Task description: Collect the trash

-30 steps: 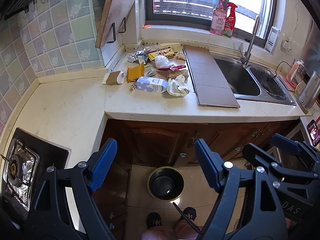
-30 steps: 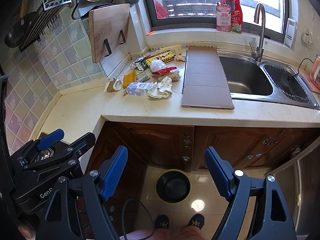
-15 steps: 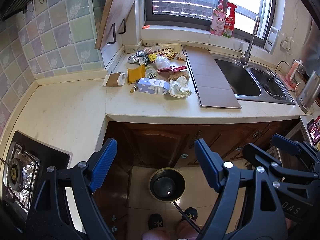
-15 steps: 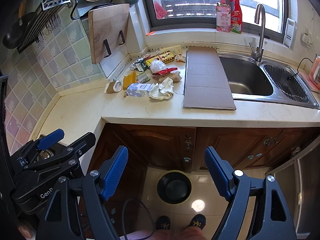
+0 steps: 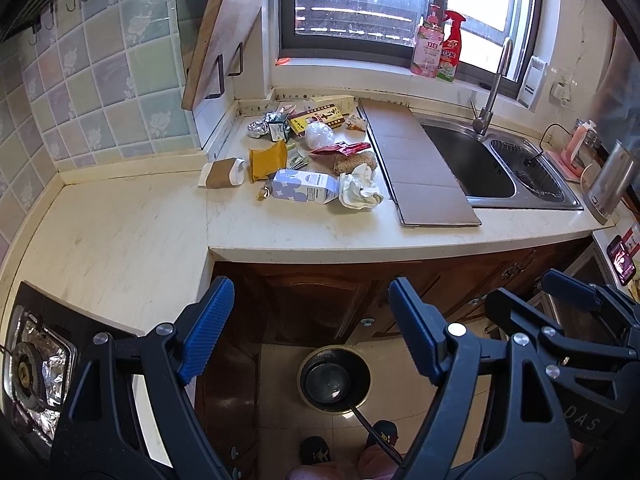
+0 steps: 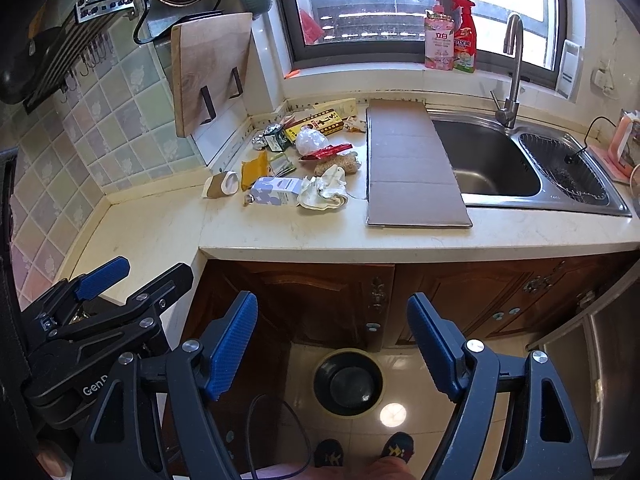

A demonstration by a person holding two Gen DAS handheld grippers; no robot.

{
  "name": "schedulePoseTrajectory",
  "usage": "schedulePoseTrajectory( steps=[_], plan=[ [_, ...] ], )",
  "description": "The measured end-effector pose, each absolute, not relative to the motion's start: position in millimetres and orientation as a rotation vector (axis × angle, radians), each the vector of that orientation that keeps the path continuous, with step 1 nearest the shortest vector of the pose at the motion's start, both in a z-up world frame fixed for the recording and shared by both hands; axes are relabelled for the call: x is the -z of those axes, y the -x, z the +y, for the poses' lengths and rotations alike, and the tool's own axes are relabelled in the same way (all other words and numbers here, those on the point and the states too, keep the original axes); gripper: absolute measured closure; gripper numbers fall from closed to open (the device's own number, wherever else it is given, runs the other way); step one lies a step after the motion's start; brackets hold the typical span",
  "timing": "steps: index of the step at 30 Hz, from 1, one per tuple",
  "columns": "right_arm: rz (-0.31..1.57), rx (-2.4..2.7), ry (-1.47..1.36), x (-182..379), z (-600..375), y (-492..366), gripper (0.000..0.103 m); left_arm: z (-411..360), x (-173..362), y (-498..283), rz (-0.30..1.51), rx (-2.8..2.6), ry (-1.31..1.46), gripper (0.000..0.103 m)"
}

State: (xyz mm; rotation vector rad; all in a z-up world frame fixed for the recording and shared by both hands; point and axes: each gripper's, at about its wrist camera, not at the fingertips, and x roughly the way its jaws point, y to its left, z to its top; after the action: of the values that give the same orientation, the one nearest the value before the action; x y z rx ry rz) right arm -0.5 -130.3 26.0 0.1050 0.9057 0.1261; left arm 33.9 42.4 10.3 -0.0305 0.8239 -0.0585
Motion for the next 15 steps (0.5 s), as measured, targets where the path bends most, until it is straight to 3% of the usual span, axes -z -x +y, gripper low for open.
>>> schedulePoseTrajectory(
  steps=[15],
  plan=[
    [0.919,-0.123,-0.101,-13,-116,-44,0.024,53,5,-87,0.842,0.070,0.065,0.026]
  ],
)
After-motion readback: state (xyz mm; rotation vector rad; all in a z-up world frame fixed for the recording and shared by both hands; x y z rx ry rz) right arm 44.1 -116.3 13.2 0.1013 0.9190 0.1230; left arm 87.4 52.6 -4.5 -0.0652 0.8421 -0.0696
